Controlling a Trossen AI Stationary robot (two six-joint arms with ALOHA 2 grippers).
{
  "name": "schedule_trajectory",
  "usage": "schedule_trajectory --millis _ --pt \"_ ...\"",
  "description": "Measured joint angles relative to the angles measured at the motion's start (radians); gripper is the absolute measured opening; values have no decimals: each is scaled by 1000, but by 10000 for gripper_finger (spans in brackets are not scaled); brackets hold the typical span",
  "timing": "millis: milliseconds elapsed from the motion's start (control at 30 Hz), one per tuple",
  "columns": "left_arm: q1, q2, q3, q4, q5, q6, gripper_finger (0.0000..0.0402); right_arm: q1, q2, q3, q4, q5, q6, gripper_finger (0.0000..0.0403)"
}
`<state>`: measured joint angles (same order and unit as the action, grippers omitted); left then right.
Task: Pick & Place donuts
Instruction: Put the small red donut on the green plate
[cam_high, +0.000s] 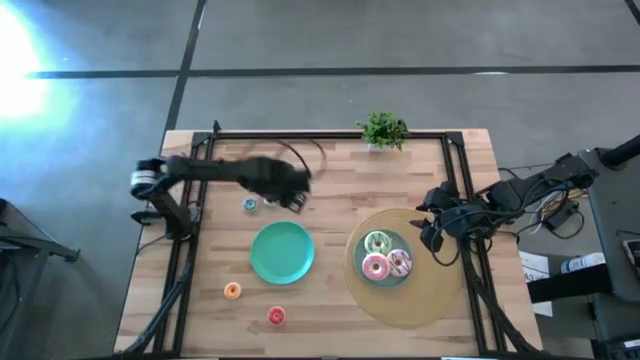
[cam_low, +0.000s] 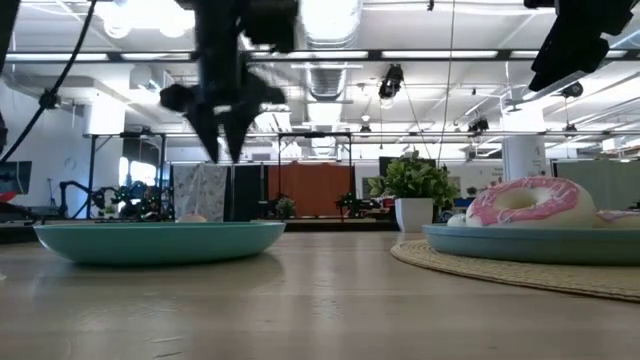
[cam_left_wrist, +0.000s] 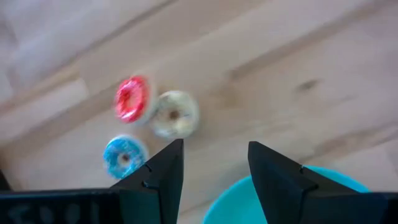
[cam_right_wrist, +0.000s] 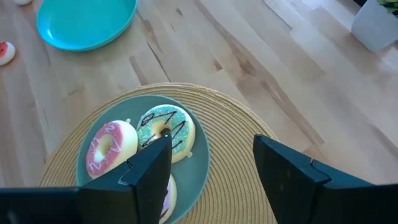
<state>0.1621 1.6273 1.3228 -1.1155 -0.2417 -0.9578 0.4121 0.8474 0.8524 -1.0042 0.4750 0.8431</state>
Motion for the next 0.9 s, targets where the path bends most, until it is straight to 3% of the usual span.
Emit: schedule_trajectory --millis 100,267,567,900 --pt "120 -74 -115 77 93 40 153 0 4 0 0 5 18 219" --pt "214 -130 -221 144 103 139 153 -1 5 0 -1 35 80 219" --pt "231 -57 -252 194 5 285 153 -1 7 -1 0 82 179 219" --pt "239 40 -250 234 29 337 153 0 7 -1 0 106 244 219"
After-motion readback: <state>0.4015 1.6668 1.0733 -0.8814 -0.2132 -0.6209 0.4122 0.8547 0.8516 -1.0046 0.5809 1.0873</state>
